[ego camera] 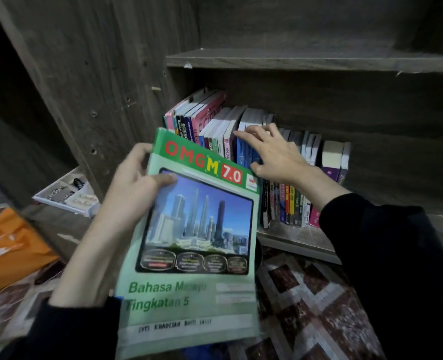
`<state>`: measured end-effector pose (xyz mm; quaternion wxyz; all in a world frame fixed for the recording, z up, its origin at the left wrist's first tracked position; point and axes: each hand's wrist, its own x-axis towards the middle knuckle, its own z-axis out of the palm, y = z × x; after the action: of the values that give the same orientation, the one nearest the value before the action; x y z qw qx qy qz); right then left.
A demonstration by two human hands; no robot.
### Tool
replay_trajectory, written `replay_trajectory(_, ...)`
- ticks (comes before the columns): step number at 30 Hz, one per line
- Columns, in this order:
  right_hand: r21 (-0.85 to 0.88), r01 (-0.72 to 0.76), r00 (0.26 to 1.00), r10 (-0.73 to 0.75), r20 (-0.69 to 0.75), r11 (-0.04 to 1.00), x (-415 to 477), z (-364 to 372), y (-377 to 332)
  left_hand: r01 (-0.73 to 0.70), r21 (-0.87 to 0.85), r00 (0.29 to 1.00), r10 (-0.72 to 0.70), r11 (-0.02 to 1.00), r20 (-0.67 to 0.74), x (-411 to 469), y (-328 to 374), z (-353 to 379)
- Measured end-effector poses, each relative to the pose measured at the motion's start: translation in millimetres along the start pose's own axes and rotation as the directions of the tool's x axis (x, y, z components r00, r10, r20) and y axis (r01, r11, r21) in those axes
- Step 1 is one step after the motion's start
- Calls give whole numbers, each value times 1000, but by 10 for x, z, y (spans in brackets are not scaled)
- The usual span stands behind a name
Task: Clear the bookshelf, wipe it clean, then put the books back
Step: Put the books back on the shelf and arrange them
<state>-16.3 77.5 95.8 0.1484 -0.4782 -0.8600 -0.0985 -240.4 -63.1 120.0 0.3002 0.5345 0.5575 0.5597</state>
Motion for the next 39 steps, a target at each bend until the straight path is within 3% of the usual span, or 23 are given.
replay_trajectory(3, 10, -4, 1000, 4, -1, 1000, -4, -5, -5, -31, 47, 990, 25, 998, 140, -132, -205, 115)
replay_trajectory(5, 3, 1, 1000, -1, -6, 1000, -5, -2, -6, -121, 216, 978, 80, 969, 191, -175, -321, 205)
replay_trajectory(9, -1, 2, 1000, -2, -3, 1000, 5, 1, 5, -273, 510, 945, 129, 816, 300, -176, -280, 351)
replay_trajectory(14, 0, 14, 1000, -14, -12, 1000, 12, 4, 16, -444, 552, 880, 228, 706, 416, -65, -145, 259)
replay_trajectory(17, -11, 27, 1000, -27, -10, 1000, 18, -11, 39, -438, 520, 895, 301, 733, 330, 37, -110, 153)
replay_trajectory(23, -15, 30, 1000, -30, 5, 999, -1, -43, 79, -346, 444, 938, 302, 826, 170, 268, 7, -6)
replay_trajectory(29, -32, 18, 1000, -18, -6, 999, 2, -6, 81, -323, 544, 937, 344, 775, 66, 284, 213, -155)
replay_trajectory(39, -18, -23, 1000, 23, -7, 1000, -28, -19, 44, -279, 535, 919, 384, 798, -94, 56, 378, 209)
